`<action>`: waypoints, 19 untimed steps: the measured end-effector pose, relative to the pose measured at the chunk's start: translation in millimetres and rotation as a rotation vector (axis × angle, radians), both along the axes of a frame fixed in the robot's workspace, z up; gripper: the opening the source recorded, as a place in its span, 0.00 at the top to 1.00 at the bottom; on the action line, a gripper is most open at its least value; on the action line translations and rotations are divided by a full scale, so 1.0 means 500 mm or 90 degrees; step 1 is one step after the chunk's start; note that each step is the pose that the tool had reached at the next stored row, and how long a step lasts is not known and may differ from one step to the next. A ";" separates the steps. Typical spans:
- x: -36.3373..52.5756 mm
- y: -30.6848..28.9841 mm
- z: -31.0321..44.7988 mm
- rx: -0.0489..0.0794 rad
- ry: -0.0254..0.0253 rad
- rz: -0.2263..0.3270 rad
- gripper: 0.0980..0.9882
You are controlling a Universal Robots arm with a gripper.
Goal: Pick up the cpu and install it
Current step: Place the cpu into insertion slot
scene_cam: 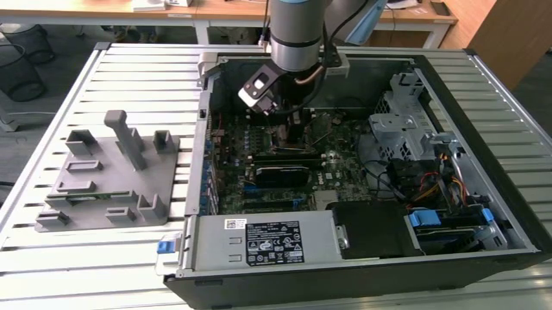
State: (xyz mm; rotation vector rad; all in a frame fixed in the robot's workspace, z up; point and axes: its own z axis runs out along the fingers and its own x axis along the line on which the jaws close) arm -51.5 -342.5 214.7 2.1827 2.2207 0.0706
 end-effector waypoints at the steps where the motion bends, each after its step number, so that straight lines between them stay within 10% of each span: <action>1: 0.000 0.000 -0.001 0.000 0.0000 -0.001 0.51; 19: 0.001 0.000 -0.023 0.000 0.0000 -0.004 0.51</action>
